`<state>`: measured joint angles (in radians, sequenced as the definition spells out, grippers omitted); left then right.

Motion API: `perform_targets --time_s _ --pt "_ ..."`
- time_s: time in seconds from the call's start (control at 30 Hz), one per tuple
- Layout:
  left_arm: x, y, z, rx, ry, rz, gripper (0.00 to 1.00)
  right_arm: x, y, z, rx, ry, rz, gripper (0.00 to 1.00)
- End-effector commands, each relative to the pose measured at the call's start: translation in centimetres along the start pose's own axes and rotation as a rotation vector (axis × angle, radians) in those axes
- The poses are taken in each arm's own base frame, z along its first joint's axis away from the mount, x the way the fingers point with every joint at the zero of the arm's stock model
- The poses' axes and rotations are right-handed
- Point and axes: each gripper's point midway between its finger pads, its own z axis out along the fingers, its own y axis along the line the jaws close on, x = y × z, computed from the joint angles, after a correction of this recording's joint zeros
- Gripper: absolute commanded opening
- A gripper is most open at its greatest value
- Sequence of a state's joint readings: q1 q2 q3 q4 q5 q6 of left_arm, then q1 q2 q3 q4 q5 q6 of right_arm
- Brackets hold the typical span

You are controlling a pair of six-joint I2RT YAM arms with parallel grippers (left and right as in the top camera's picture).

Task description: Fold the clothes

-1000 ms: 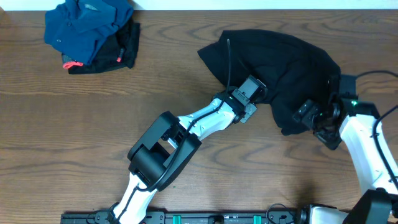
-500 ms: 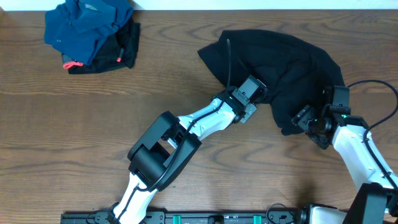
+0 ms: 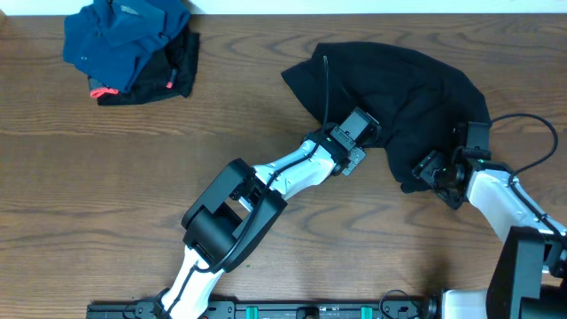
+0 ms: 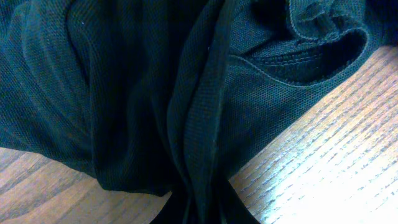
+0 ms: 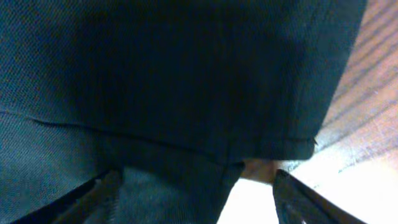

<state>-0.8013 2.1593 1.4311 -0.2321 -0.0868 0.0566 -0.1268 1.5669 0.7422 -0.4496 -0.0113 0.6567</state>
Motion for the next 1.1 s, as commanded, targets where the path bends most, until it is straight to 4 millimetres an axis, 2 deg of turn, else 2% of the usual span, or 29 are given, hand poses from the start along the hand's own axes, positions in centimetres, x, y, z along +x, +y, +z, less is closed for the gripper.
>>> perform_targets --time_s 0.0,0.1,0.2,0.23,0.27,0.47,0.6,0.7,0.83,0.93,1.07 --pt "0.8 0.5 0.4 -0.022 0.028 0.004 0.11 0.2 -0.5 0.6 0.012 0.012 0.012 0.64" --pt "0.8 0.5 0.4 -0.022 0.028 0.004 0.11 0.2 -0.5 0.7 0.013 0.013 0.012 0.49" --pt "0.8 0.5 0.4 -0.022 0.027 0.004 0.12 0.2 -0.5 0.6 0.016 0.010 0.012 0.19" --pt "0.8 0.5 0.4 -0.022 0.027 0.004 0.09 0.1 -0.6 0.6 0.019 0.008 0.012 0.08" --pt "0.7 0.5 0.3 -0.022 0.026 0.003 0.06 0.0 -0.5 0.6 0.017 0.005 0.012 0.01" --pt "0.0 0.7 -1.1 -0.022 0.013 0.004 0.06 -1.2 0.0 -0.6 -0.004 -0.037 0.006 0.01" --pt "-0.7 1.1 -3.1 -0.026 0.001 0.044 0.06 -2.5 0.9 -3.0 -0.029 -0.082 -0.038 0.01" --pt "-1.2 1.9 -5.0 -0.057 -0.007 0.043 0.06 -3.7 1.2 -5.6 -0.029 -0.134 -0.074 0.01" --pt "-1.7 2.8 -8.2 -0.080 -0.016 0.062 0.06 -5.1 1.5 -10.1 -0.021 -0.207 -0.130 0.01" --pt "-2.0 4.0 -11.0 -0.108 -0.026 0.063 0.06 -5.8 2.0 -13.6 -0.038 -0.242 -0.173 0.01" --pt "-2.1 5.7 -15.1 -0.131 -0.043 0.039 0.06 -6.2 2.4 -17.3 -0.050 -0.273 -0.220 0.01"
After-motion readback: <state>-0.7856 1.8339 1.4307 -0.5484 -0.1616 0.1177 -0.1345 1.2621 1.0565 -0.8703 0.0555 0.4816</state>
